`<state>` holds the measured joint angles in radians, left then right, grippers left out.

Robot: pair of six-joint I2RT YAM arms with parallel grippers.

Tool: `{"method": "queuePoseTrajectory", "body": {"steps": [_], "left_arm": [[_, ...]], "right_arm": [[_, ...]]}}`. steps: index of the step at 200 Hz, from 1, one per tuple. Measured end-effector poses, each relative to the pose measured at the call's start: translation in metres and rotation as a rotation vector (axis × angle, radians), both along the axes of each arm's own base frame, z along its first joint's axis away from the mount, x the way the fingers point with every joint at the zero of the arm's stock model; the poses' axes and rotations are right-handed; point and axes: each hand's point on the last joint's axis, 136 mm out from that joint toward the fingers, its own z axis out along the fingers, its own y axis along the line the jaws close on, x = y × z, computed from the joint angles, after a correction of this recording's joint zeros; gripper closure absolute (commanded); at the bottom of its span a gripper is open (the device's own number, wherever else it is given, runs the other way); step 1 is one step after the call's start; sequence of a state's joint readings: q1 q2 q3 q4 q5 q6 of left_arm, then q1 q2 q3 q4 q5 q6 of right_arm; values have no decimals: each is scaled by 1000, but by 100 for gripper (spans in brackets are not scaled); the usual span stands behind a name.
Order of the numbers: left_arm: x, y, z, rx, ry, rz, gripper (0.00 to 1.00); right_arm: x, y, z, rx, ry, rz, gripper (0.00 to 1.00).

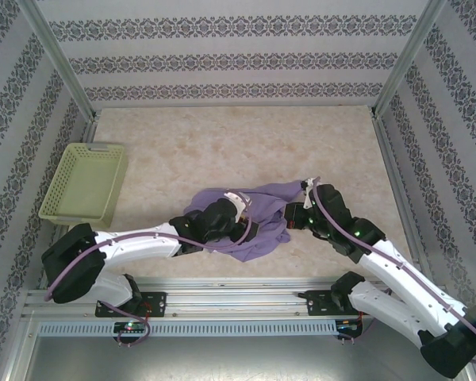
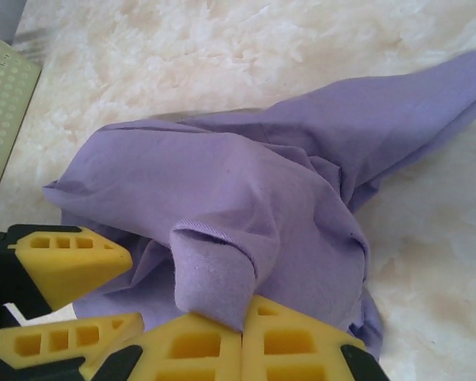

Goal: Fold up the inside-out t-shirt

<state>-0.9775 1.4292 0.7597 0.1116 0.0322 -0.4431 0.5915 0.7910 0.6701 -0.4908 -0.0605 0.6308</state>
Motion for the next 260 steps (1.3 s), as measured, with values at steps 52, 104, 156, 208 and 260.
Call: {"method": "queuePoseTrajectory", "body": {"steps": [52,104,156,208,260], "left_arm": [[-3,-41,-12,-4,26,-94,40],[32,-70,-16,30,-9,-36,76],[31,-62,-22,73,-25,-37,100],[-17,-40,37,-120,-64,-190,100],[-34,-28,18,-175,14,-270,100]], "right_arm": [[-7,0,-14,18,26,4,100],[-4,2,-15,18,25,4,100],[0,-16,-20,-44,10,-41,100],[14,-26,-57,-145,82,-52,95],[26,-19,-70,-166,91,-31,69]]}}
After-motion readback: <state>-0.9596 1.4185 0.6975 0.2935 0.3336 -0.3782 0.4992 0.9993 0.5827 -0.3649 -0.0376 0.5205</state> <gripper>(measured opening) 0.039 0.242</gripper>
